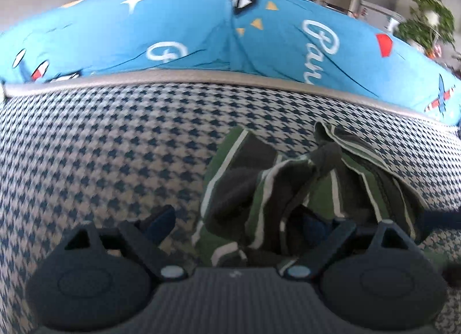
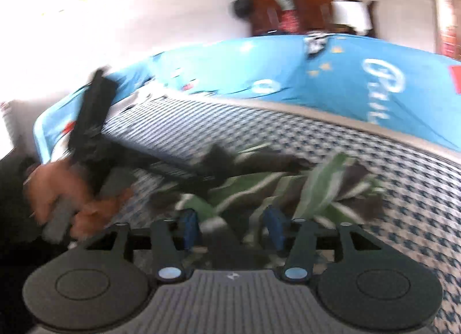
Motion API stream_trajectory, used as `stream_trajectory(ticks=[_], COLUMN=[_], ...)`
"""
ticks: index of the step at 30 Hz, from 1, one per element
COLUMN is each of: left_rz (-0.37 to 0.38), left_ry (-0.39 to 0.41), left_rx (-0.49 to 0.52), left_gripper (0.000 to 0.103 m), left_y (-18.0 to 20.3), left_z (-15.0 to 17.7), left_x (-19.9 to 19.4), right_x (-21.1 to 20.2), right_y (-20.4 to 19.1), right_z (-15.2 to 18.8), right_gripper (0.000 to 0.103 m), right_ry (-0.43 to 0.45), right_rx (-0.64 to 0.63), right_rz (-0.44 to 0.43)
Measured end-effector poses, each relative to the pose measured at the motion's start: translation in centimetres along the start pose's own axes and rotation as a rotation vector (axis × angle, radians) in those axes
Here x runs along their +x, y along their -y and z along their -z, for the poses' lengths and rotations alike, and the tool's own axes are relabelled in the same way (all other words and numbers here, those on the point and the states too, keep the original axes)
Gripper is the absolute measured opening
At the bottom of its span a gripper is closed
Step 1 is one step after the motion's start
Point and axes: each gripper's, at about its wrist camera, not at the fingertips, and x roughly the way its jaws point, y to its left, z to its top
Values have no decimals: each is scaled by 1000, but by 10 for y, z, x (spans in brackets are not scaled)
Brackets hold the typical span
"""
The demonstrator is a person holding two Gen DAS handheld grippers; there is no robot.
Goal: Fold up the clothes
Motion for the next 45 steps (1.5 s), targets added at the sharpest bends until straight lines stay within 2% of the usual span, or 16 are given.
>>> stream_trajectory(ticks=[5,10,13,16,19,22,31,33,35,36,38,45], left_rz=[-22,-48,-65,-78,-86,-89,-103,-101,-98,-96,-80,-31], left_ry=[-7,-25,-27,-31,-43,-48,-19,-14,-7,-2,9,76], left_rx=[-50,-108,-119,-122,-125,-128,-101,-99,-95,-94,-112,-166], left_gripper=[92,93,95,96,96,96,96,96,96,96,96,96], left_y=[-11,-28,-36,-40,-42,-42,-37,-35,-33,-31,-31,-33], left_z=[19,33,40,47,56,66,87,91,96,98,100,101], left_x=[-9,-14,-17,-20,-20,-19,-30,-33,-36,-37,-41,-58], right_x=[14,26,17,5,-6,2,43,51,57,59,57,19], right_y=[13,1,-6,-2,3,5,-18,-18,-16,-15,-12,-10], right_z=[-3,-18,-16,-16,-15,-18,-16,-15,-14,-13,-13,-7], right_gripper=[59,61,63,64,69,69,69,63,41,37,17,11], right_ry=[-29,-47,-19,16,69,93,59,50,32,22,27,132], right_rx=[63,43,1,31,104,155,130,138,156,164,175,230], right_rz=[79,-6,-15,-57,-50,-32,-3,17,33,44,58,124])
